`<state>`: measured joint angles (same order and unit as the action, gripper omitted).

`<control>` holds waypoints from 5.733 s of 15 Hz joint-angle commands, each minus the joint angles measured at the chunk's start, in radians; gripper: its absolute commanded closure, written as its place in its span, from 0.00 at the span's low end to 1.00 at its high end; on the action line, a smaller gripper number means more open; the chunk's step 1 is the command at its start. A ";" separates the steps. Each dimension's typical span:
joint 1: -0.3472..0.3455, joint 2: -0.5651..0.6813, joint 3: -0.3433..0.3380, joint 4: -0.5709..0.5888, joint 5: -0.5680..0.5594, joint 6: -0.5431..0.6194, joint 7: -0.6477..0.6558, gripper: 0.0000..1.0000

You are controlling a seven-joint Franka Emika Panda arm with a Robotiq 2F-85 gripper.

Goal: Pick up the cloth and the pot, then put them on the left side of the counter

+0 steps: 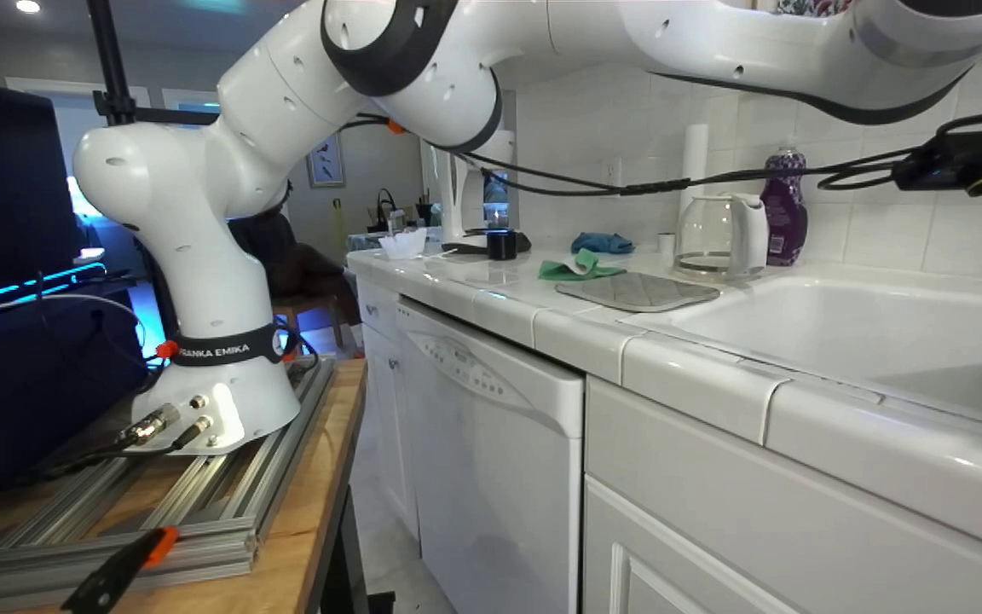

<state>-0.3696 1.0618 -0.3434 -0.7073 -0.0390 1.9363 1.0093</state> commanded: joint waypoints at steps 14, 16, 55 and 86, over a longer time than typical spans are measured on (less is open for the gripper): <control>-0.016 0.093 -0.006 0.134 -0.013 -0.036 -0.037 0.60; -0.016 0.092 -0.007 0.134 -0.013 -0.035 -0.037 0.74; 0.039 0.082 -0.047 0.114 -0.052 -0.010 -0.028 0.01; 0.054 0.135 -0.116 0.124 -0.095 -0.009 -0.038 0.86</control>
<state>-0.3207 1.1884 -0.4445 -0.5979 -0.1170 1.9175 0.9691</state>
